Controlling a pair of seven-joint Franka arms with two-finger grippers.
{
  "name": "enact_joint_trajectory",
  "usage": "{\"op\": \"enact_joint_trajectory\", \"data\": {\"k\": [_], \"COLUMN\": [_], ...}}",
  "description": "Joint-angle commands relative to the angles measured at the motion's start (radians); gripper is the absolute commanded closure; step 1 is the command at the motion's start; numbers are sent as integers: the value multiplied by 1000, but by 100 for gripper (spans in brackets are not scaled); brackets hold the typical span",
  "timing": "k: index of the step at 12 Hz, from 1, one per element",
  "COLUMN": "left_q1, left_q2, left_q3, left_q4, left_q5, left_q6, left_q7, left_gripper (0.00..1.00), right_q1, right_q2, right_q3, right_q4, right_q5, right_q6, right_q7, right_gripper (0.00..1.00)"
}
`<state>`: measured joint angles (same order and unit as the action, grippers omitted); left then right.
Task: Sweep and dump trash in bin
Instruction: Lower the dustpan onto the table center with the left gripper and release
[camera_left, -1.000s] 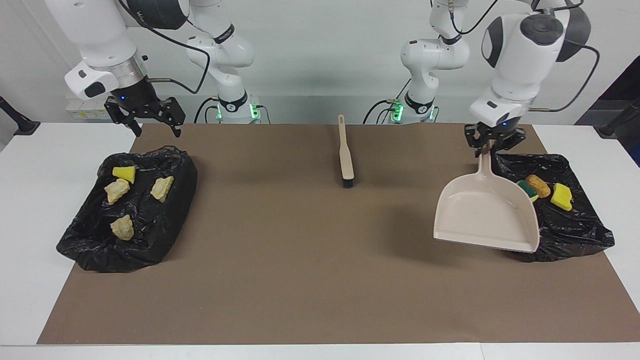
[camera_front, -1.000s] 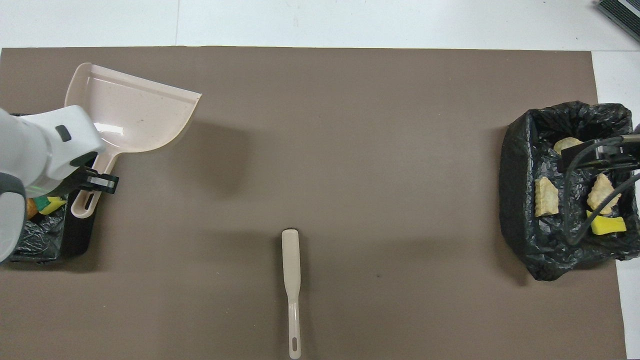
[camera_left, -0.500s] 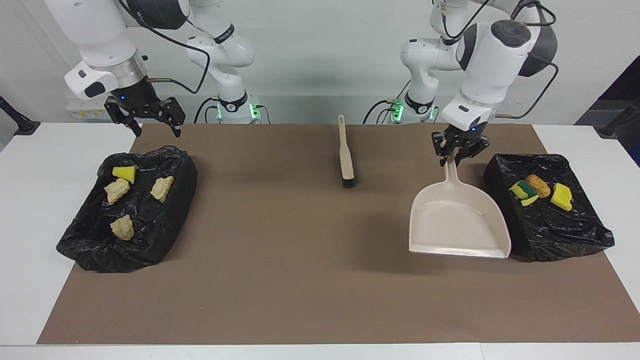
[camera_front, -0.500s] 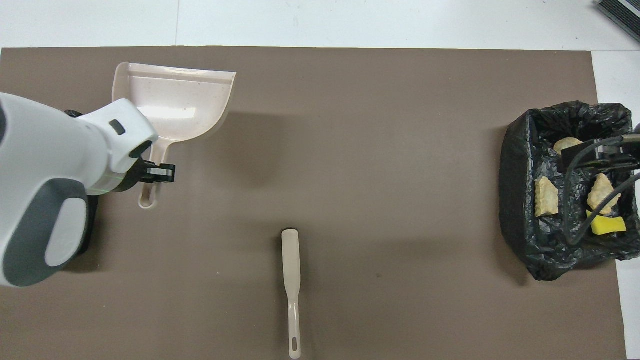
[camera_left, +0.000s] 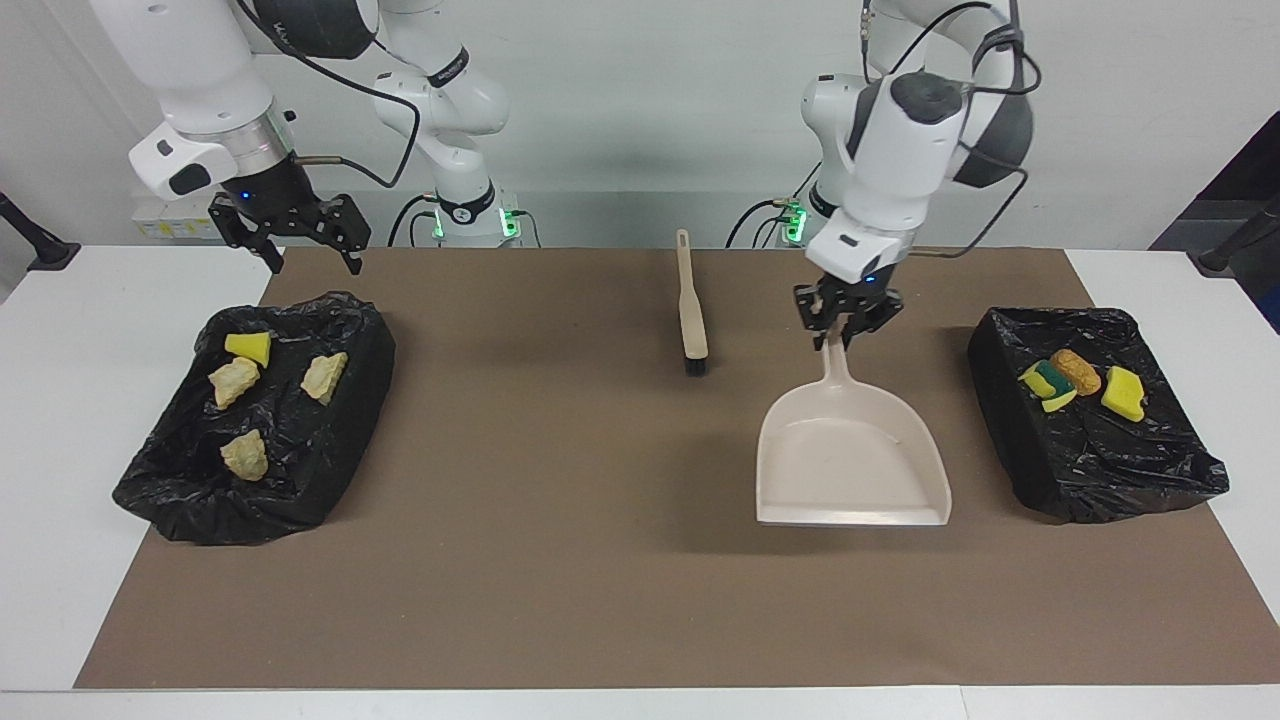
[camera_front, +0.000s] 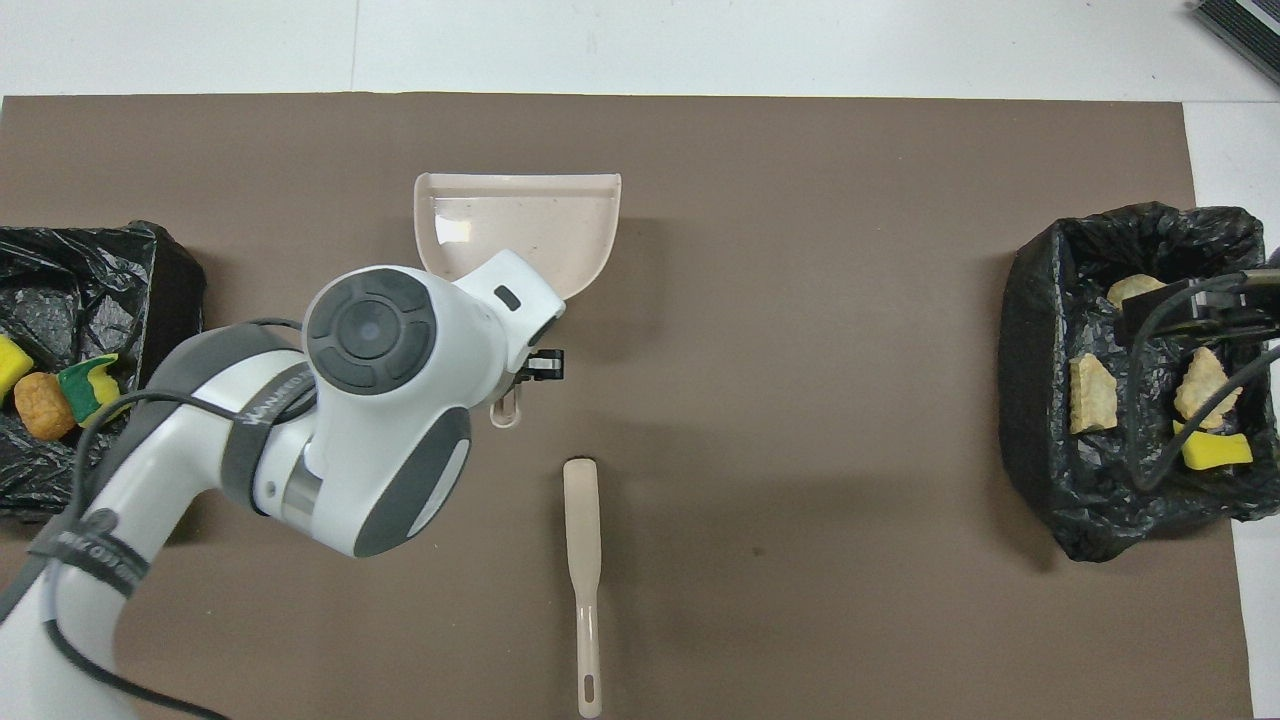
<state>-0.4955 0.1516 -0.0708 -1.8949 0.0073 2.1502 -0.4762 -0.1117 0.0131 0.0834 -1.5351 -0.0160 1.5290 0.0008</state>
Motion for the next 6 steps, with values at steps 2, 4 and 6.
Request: {"op": "enact_joint_trajectory", "data": {"k": [2, 4, 6], "left_q1": [-83, -104, -115], "left_q2": [34, 54, 62], "left_q3": [20, 20, 20], "left_q4": [14, 28, 27], "left_q5": [-1, 0, 0], "left_q6": [34, 36, 46], "left_q7": [-56, -65, -71], "left_gripper": [100, 100, 100], "right_q1": [-8, -8, -8], "right_q2": [-21, -21, -21], "right_q3": [6, 6, 6], "right_q4": [-23, -23, -23], "right_q5": [18, 18, 18], "right_q6": [7, 7, 7], "right_q7": [18, 18, 18], "right_gripper": [0, 0, 0]}}
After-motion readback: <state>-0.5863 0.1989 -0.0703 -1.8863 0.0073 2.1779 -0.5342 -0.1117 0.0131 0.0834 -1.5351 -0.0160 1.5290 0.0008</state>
